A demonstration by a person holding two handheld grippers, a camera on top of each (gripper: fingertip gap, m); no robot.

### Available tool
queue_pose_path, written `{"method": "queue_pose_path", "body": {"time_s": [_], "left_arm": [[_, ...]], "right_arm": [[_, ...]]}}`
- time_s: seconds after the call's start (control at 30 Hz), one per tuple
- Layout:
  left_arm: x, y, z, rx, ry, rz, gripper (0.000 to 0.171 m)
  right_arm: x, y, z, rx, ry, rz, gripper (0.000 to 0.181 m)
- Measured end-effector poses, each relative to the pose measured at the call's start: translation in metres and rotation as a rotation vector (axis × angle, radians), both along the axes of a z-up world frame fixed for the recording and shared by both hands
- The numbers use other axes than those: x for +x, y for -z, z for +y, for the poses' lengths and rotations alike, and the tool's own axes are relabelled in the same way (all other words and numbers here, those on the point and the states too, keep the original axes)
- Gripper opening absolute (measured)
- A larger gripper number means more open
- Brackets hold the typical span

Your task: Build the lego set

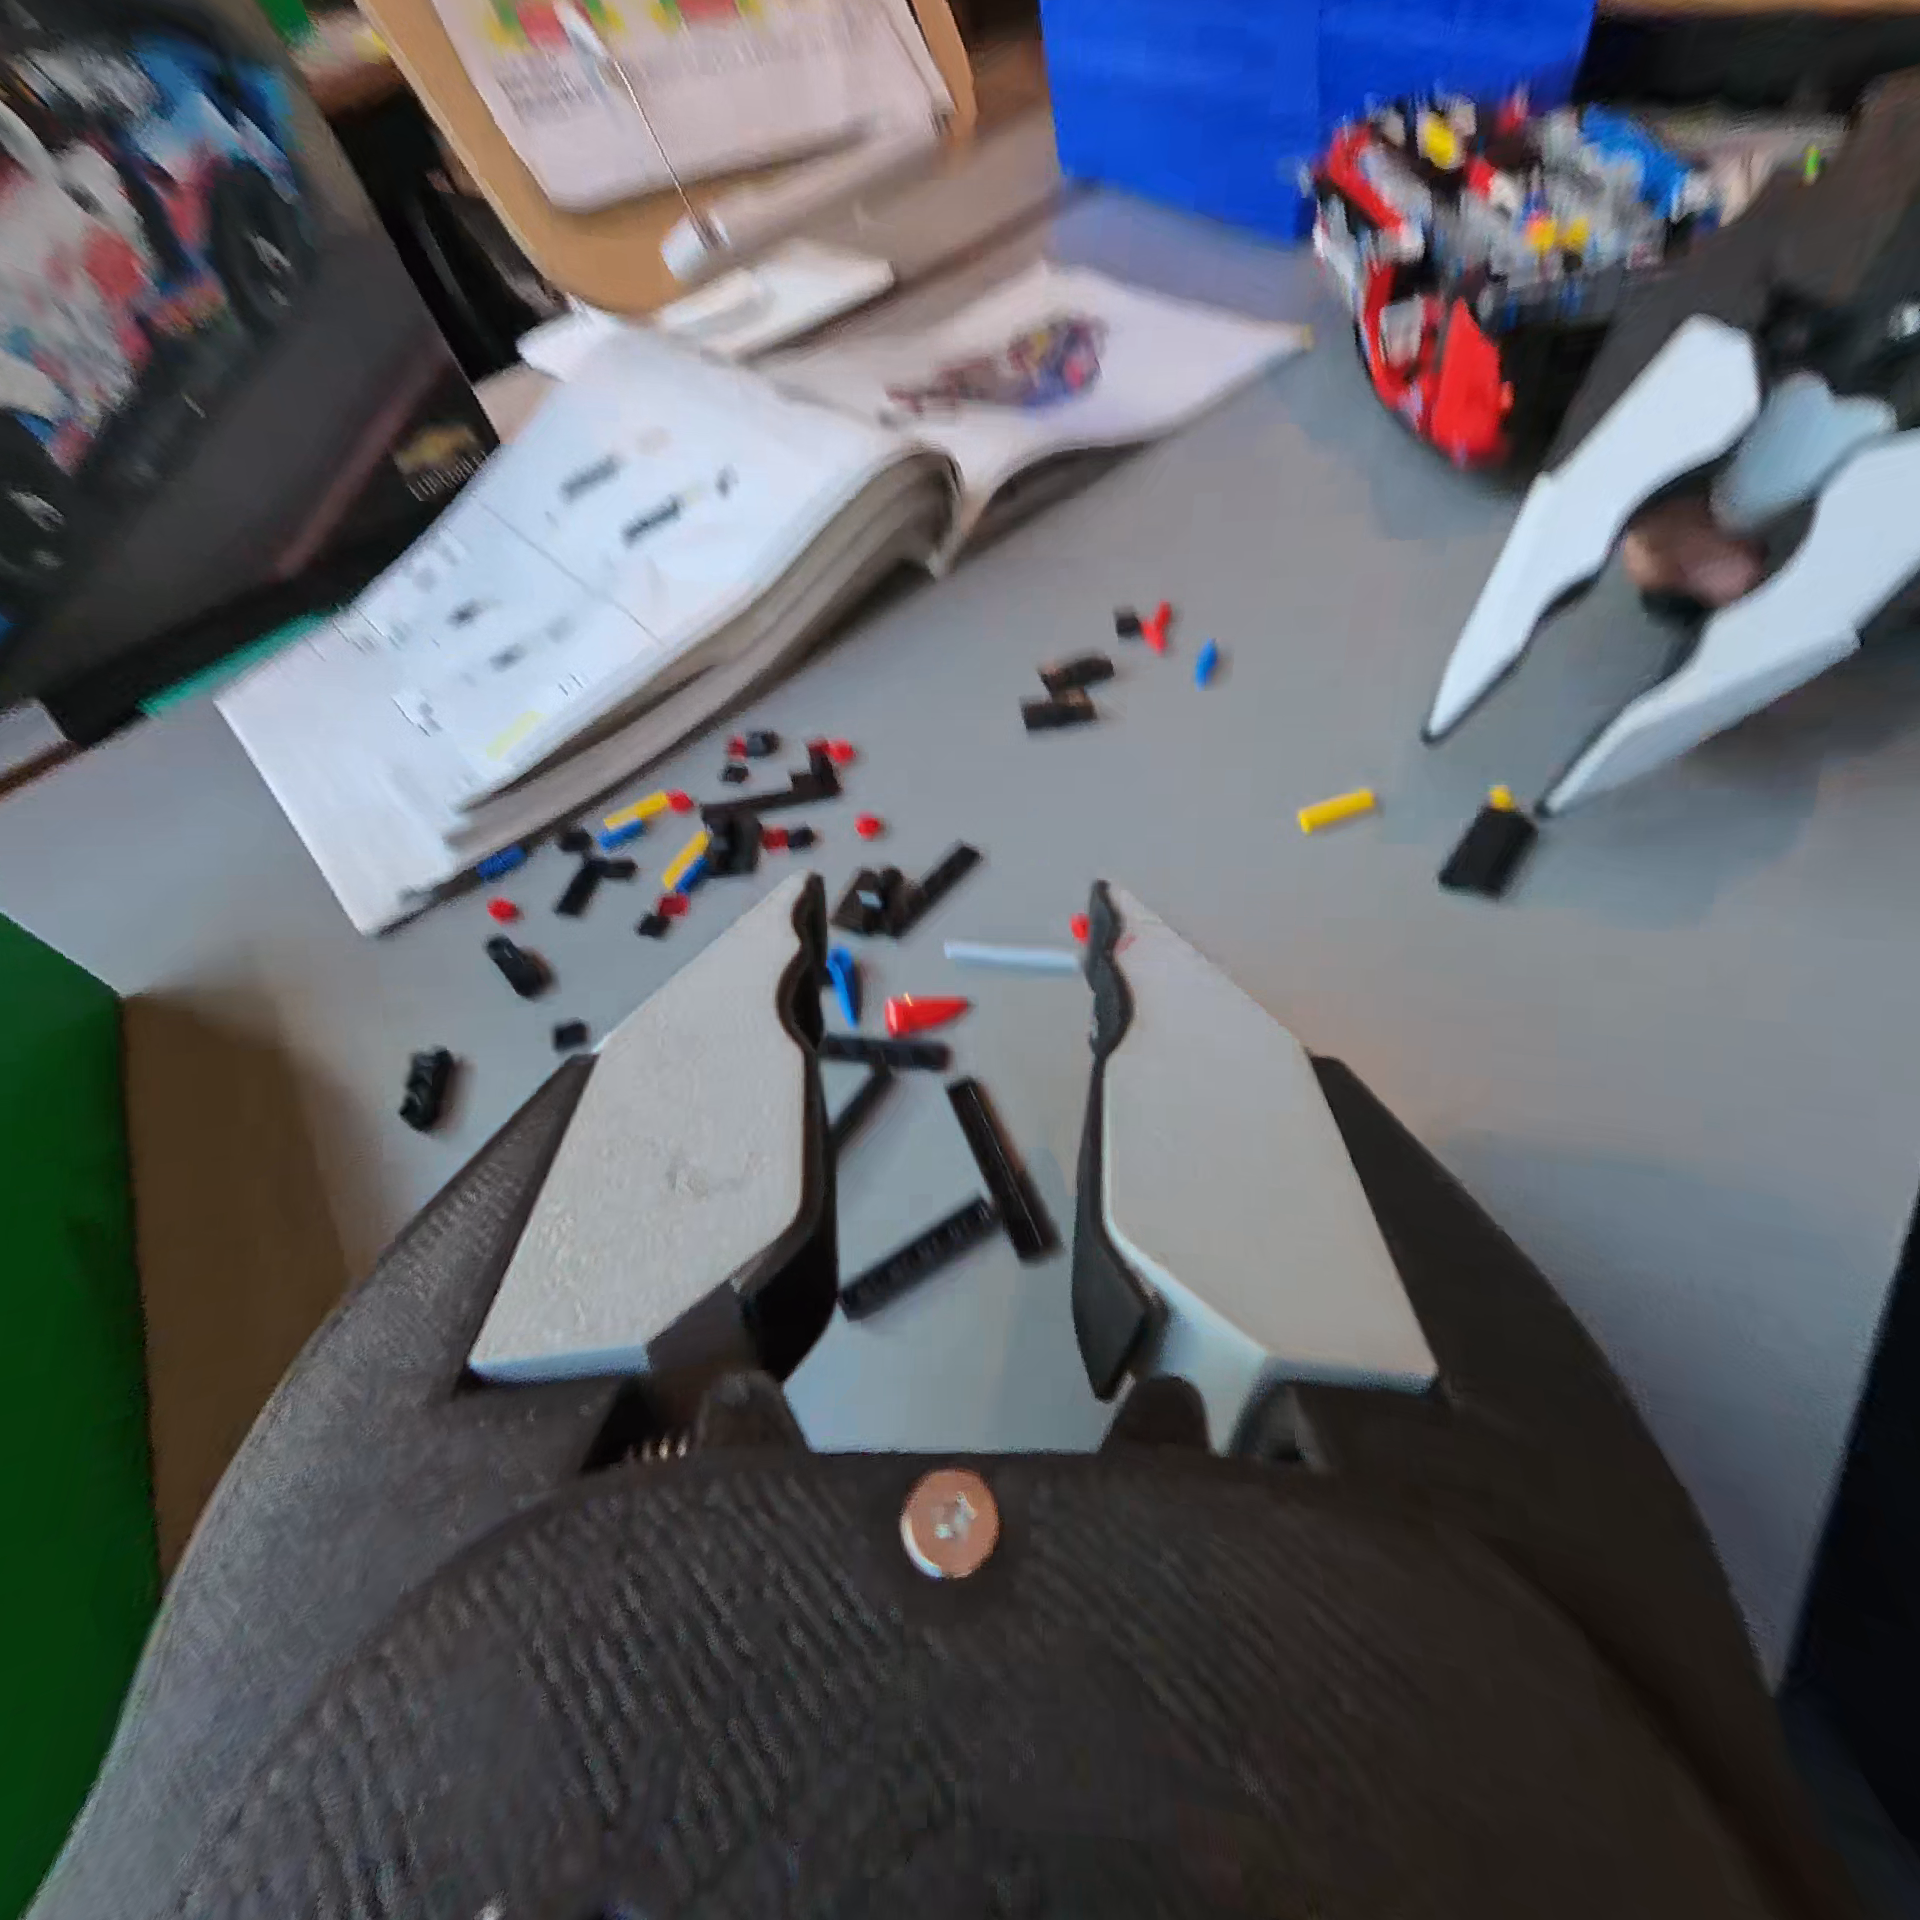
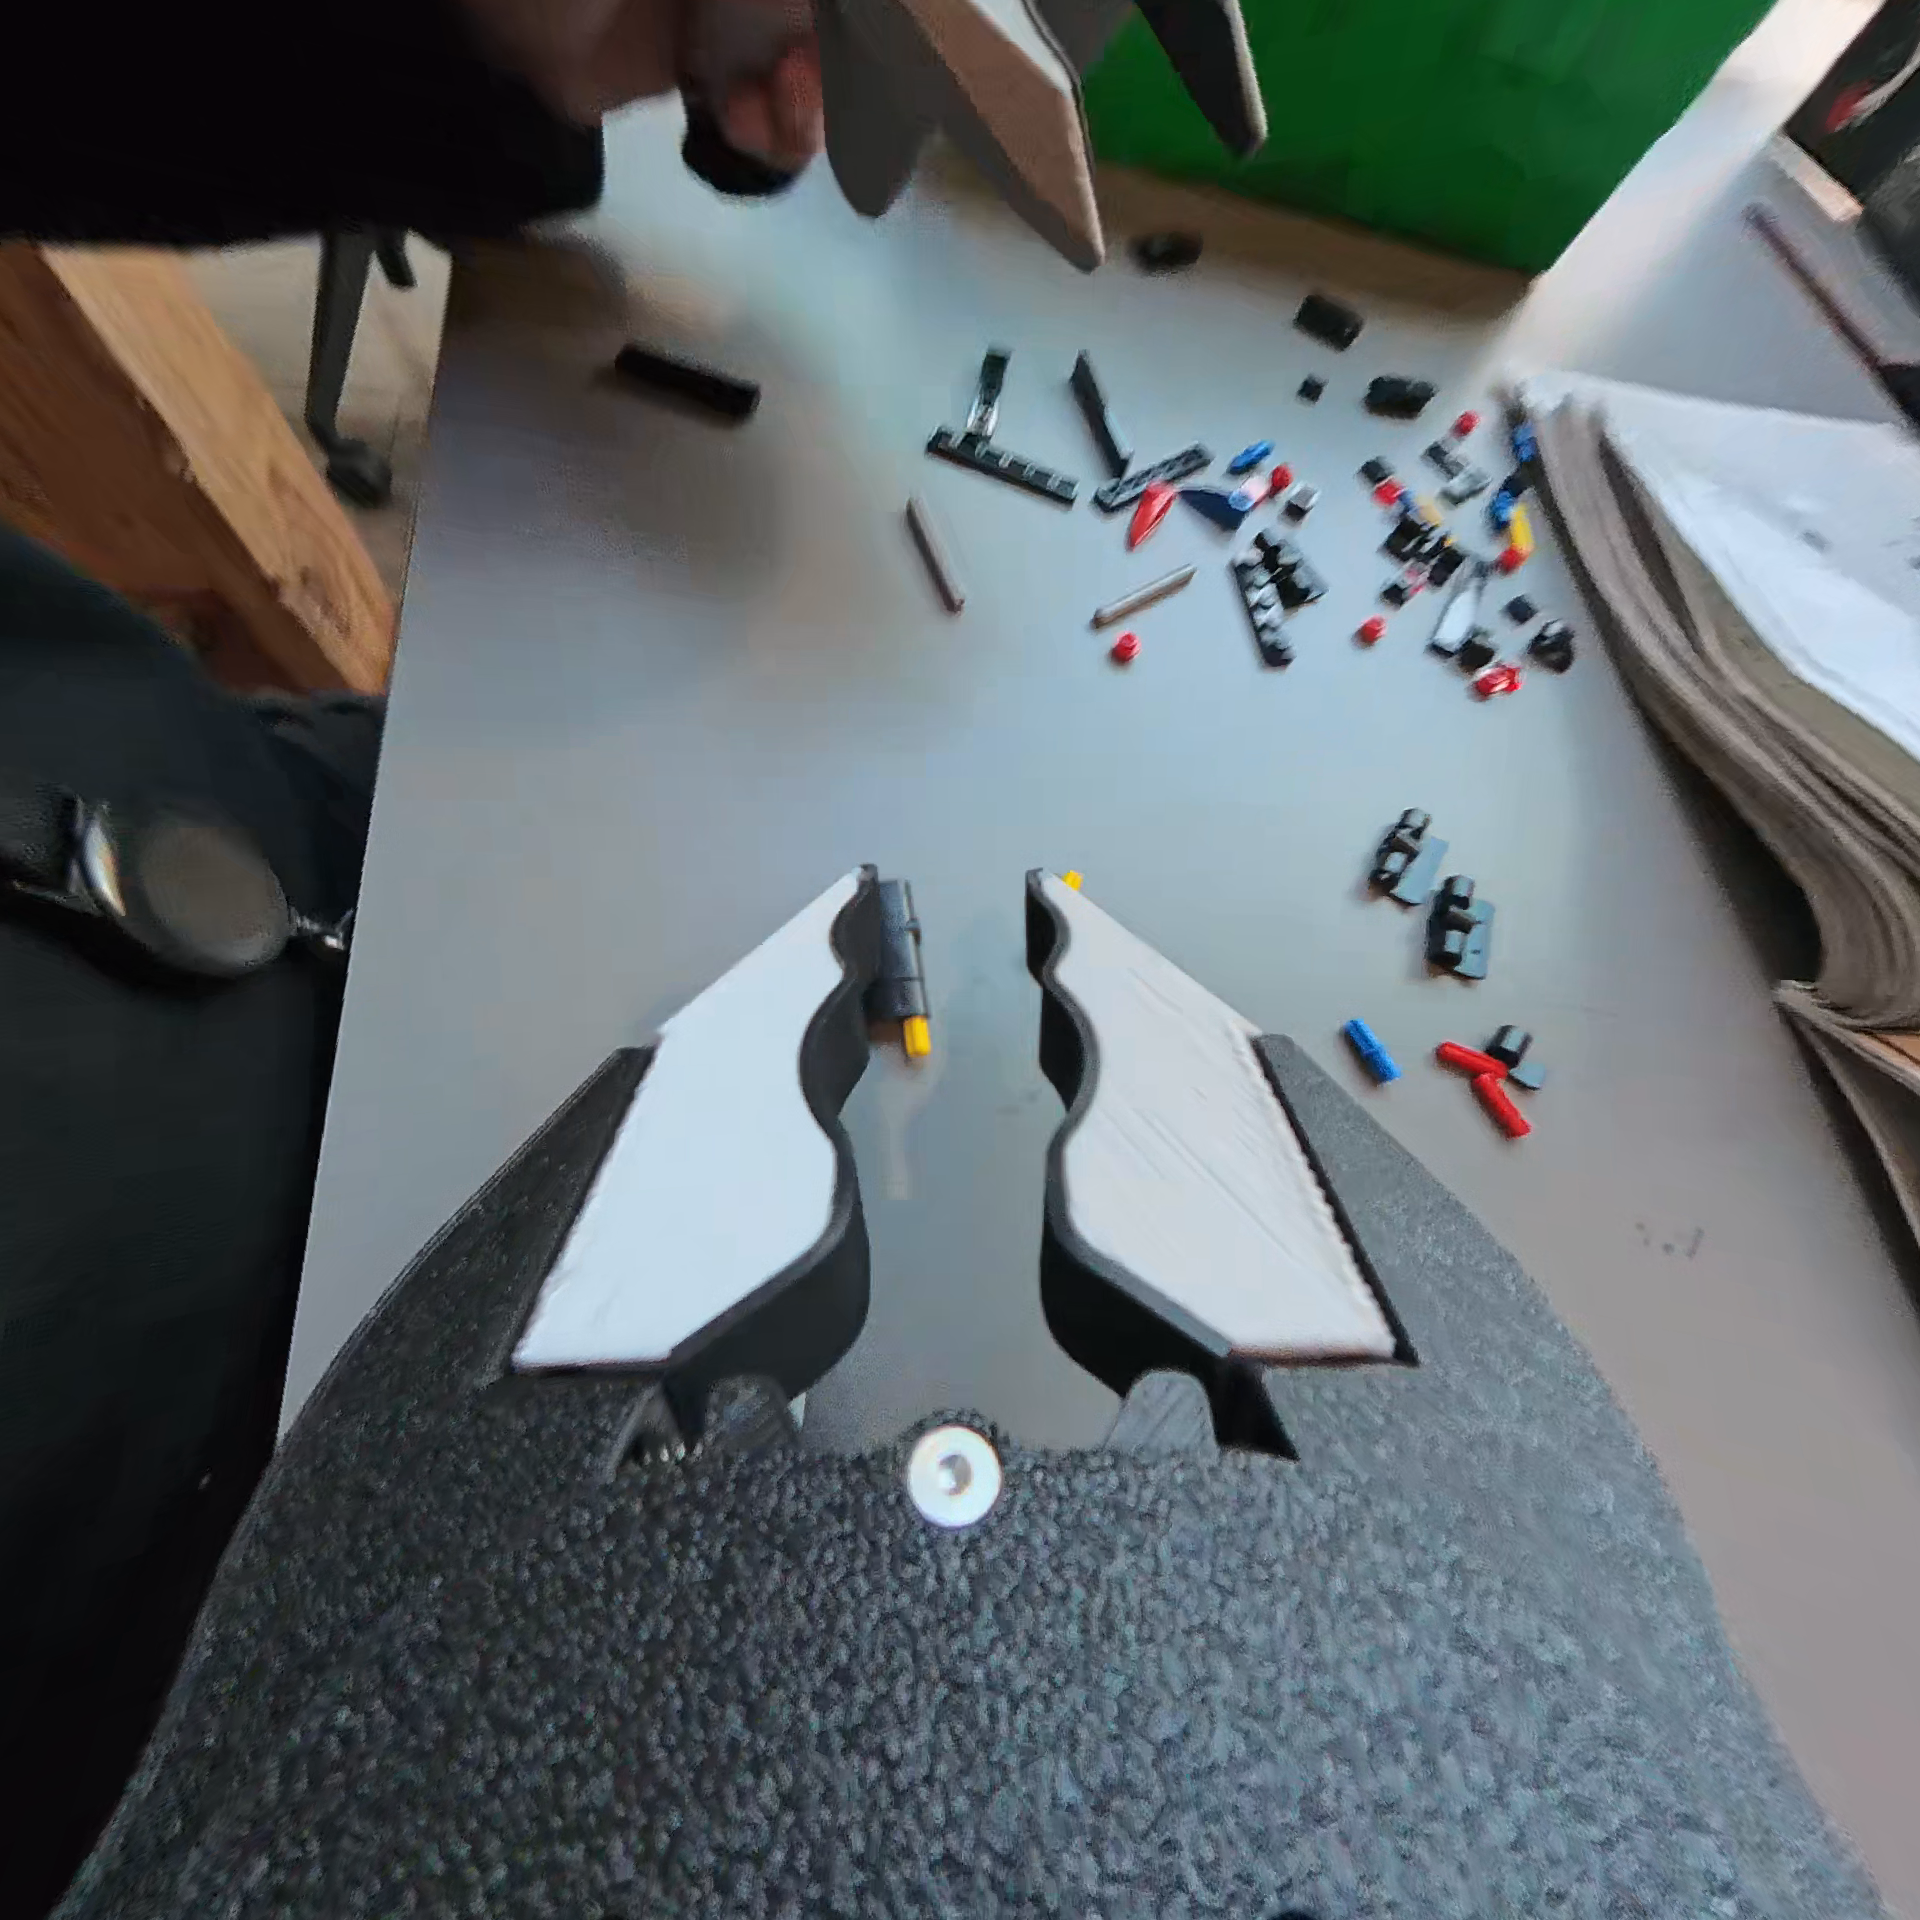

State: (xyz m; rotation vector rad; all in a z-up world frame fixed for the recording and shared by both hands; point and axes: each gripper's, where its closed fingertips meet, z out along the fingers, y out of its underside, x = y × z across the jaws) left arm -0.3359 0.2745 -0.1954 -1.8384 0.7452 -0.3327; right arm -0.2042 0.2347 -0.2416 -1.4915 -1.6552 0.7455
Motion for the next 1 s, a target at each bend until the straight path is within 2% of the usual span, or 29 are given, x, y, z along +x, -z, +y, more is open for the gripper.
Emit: {"method": "queue_pose_path", "body": {"time_s": [0.07, 0.2, 0.27, 0.37, 0.43, 0.53, 0.57, 0.6, 0.67, 0.7, 0.8, 0.87, 0.93, 1.0], "left_arm": [[-0.003, -0.022, 0.018, 0.061, -0.039, -0.081, 0.059], [-0.009, -0.064, 0.043, 0.211, -0.046, -0.225, 0.064], [-0.011, -0.077, 0.054, 0.269, -0.009, -0.279, 0.073], [-0.007, -0.080, 0.067, 0.247, 0.072, -0.332, 0.091], [-0.003, -0.076, 0.064, 0.227, 0.121, -0.341, 0.096], [-0.004, -0.057, 0.060, 0.200, 0.127, -0.246, 0.095], [-0.004, -0.054, 0.058, 0.205, 0.122, -0.211, 0.087], [-0.002, -0.053, 0.055, 0.216, 0.140, -0.192, 0.069], [0.002, -0.053, 0.051, 0.214, 0.164, -0.181, 0.052], [0.004, -0.051, 0.049, 0.209, 0.176, -0.167, 0.042], [0.010, -0.048, 0.046, 0.193, 0.194, -0.174, 0.028], [0.011, -0.048, 0.046, 0.171, 0.200, -0.213, 0.030], [0.008, -0.052, 0.050, 0.194, 0.166, -0.229, 0.055], [0.008, -0.053, 0.050, 0.207, 0.161, -0.222, 0.053]], "right_arm": [[0.000, -0.017, 0.009, 0.021, 0.067, 0.113, 0.031], [0.012, -0.054, 0.034, 0.173, 0.256, 0.341, 0.025], [0.014, -0.056, 0.040, 0.165, 0.281, 0.359, 0.023], [0.015, -0.052, 0.048, 0.119, 0.318, 0.339, 0.046], [0.015, -0.051, 0.051, 0.124, 0.341, 0.333, 0.059], [0.014, -0.051, 0.056, 0.129, 0.364, 0.326, 0.064], [0.014, -0.050, 0.058, 0.126, 0.371, 0.323, 0.064], [0.014, -0.050, 0.059, 0.121, 0.376, 0.321, 0.061], [0.012, -0.049, 0.052, 0.100, 0.328, 0.324, 0.033], [0.012, -0.050, 0.051, 0.096, 0.319, 0.332, 0.025], [0.013, -0.053, 0.053, 0.079, 0.332, 0.350, 0.031], [0.014, -0.053, 0.056, 0.063, 0.342, 0.358, 0.040], [0.015, -0.054, 0.058, 0.050, 0.351, 0.366, 0.049], [0.016, -0.055, 0.058, 0.041, 0.354, 0.374, 0.049]]}}
